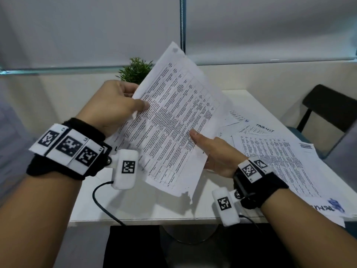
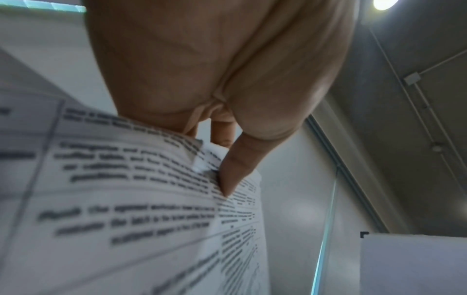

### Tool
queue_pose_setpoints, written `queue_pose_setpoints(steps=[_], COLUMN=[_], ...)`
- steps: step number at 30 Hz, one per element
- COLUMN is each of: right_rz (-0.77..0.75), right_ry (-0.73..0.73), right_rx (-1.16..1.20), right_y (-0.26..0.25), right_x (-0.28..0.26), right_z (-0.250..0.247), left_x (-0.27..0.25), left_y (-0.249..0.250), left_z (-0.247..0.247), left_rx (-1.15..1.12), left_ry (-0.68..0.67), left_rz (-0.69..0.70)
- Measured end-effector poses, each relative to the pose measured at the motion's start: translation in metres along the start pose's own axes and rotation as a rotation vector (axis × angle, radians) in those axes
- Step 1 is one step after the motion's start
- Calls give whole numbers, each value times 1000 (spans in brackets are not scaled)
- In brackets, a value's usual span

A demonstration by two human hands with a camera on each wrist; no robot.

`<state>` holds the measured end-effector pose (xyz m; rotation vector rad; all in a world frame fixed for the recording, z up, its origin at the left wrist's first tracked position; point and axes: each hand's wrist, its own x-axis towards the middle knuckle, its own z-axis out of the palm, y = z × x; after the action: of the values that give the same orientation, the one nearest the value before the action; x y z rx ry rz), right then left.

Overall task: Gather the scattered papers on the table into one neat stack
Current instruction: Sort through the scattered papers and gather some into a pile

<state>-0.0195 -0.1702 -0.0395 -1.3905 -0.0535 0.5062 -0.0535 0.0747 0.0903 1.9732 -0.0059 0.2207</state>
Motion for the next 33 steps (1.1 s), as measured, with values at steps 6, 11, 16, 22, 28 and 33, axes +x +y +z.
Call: queue_pose_setpoints(steps=[6, 11, 16, 22, 28, 33], right_rz=[-147, -230, -168, -260, -469, -474], right_ry=[-56, -22, -151, -208, 160, 350], right_rx=[360, 307, 471, 628, 492, 332], right_y=[-2, -17, -18, -7, -25, -30], right_x=[-4, -10, -13, -20, -32, -43], right_z=[-18, -28, -20, -32, -80, -114], left_x=[4, 5, 2, -7, 19, 35], left_y=[-3, -1, 26, 57, 14, -28], left_z=[-1, 2, 31, 58, 60, 93], left_rx=[-131, -287, -266, -53, 39, 58], left_ry=[-86, -173, -262, -266, -190, -314], left_rz=[80, 156, 274, 417, 236, 58])
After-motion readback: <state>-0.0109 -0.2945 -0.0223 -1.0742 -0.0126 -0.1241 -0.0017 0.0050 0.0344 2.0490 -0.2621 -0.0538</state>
